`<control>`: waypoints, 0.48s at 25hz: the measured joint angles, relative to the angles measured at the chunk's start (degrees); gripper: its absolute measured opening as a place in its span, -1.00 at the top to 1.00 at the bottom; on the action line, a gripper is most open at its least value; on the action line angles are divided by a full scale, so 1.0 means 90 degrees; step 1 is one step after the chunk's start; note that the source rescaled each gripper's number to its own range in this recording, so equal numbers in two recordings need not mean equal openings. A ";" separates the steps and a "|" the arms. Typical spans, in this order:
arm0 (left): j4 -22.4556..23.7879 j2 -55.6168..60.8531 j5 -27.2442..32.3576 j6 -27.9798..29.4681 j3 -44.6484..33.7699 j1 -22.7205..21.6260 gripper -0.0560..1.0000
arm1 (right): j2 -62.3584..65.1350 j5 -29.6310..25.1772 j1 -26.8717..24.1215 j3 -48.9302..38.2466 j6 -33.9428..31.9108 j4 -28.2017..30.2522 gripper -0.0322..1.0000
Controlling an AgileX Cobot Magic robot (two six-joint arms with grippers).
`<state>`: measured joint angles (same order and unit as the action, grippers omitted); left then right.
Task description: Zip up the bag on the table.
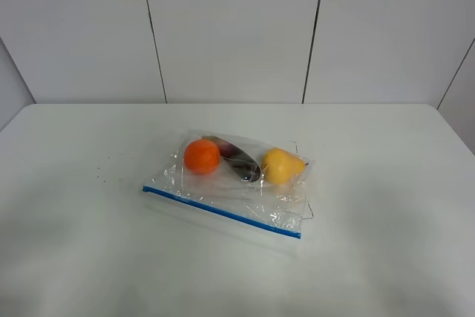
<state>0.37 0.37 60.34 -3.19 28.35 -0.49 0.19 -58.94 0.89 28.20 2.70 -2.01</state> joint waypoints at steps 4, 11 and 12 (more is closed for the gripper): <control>0.0007 0.0000 0.0000 0.0000 0.0000 0.0000 -1.00 | 0.0000 0.0000 0.0000 0.0000 0.0000 0.0000 -0.88; 0.0012 0.0000 0.0000 0.0000 0.0000 0.0000 -1.00 | 0.0000 0.0000 0.0000 0.0000 0.0000 0.0000 -0.88; 0.0012 0.0000 0.0000 0.0000 0.0000 0.0000 -1.00 | 0.0000 0.0000 0.0000 0.0000 0.0000 0.0000 -0.88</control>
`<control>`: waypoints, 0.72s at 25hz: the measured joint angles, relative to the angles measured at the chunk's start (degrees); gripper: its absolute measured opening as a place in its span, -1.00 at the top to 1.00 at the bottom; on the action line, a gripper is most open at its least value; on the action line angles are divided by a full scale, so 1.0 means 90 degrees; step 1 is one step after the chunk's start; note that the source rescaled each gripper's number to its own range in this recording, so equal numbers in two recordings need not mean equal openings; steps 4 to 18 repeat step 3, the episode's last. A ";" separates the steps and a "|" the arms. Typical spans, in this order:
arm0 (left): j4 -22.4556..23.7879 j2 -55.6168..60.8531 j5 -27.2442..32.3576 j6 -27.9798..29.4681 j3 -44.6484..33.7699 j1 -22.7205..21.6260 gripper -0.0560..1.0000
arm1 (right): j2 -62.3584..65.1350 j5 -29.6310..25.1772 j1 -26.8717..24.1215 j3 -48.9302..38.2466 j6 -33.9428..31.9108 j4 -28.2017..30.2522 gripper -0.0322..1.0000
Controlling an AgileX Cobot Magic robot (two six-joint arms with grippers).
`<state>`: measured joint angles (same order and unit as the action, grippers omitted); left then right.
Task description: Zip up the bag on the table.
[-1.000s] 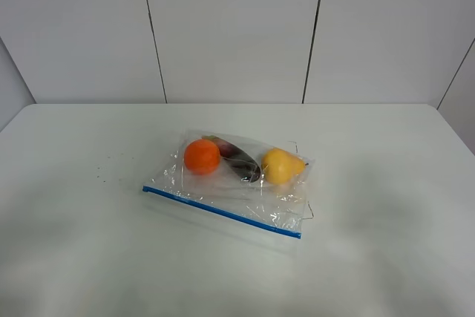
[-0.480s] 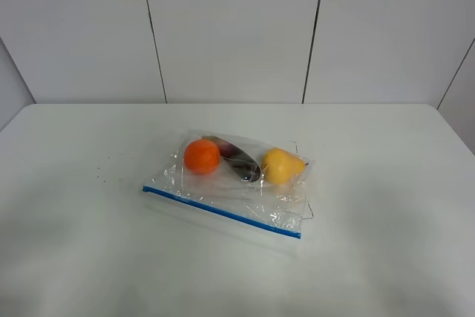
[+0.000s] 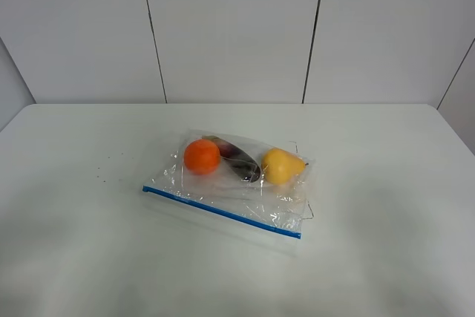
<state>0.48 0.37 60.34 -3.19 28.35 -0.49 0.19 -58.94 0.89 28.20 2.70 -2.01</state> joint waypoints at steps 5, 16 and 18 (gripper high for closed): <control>0.0000 0.0000 0.0000 0.0000 0.0000 0.0000 -1.00 | 0.0000 0.0000 0.0000 0.0000 0.0000 0.0000 -0.88; 0.0000 0.0000 0.0000 0.0000 0.0000 0.0000 -1.00 | 0.0000 0.0000 0.0000 0.0000 0.0000 0.0000 -0.88; 0.0000 0.0000 0.0000 0.0000 0.0000 0.0000 -1.00 | 0.0000 0.0000 0.0000 0.0000 0.0000 0.0000 -0.88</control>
